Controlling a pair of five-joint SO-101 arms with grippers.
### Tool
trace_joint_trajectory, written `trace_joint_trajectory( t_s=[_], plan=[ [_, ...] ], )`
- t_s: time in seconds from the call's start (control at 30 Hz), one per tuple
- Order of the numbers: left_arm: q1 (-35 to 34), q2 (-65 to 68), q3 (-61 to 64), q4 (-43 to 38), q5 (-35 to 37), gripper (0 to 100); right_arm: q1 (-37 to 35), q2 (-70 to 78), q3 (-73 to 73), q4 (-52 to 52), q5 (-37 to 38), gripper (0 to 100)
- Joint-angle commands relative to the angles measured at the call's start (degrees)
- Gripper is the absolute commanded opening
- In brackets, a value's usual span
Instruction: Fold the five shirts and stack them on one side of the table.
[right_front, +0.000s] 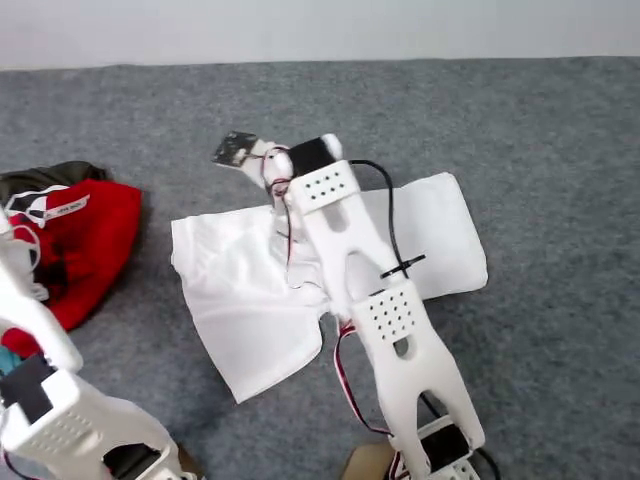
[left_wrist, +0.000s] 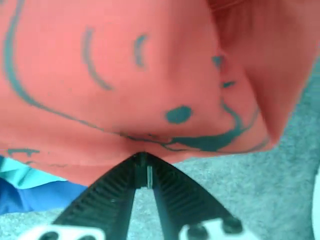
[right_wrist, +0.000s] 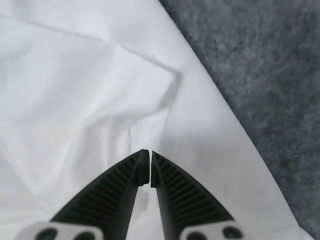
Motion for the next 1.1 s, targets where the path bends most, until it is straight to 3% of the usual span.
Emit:
trace_joint_trajectory(
  t_s=[0.0,0.23,0.4,0.67,0.9,1.07],
  plan=[
    [2.8,-3.5,-0.4,1.2,0.4,0,-3.6,-5.3,-2.9,2.4,-2.2,1.3],
    [5.6,-3.5,-0.3,1.3,2.3,0,-4.7,-5.2,6.4,2.2,-2.5,1.2],
    [5.9,-3.5,-0.3,1.3,2.3,0,-1.2,-5.1,11.3,-0.9,-2.4,1.3],
    [5.9,-3.5,-0.3,1.3,2.3,0,0.7,-6.0,8.4,-0.3,-2.3,1.3],
    [5.9,-3.5,-0.3,1.3,2.3,0,-2.9,-6.4,0.3,2.4,-2.5,1.1],
    [5.7,-3.5,-0.3,1.3,2.3,0,-5.1,-11.0,2.1,2.5,-2.6,1.1]
  ],
)
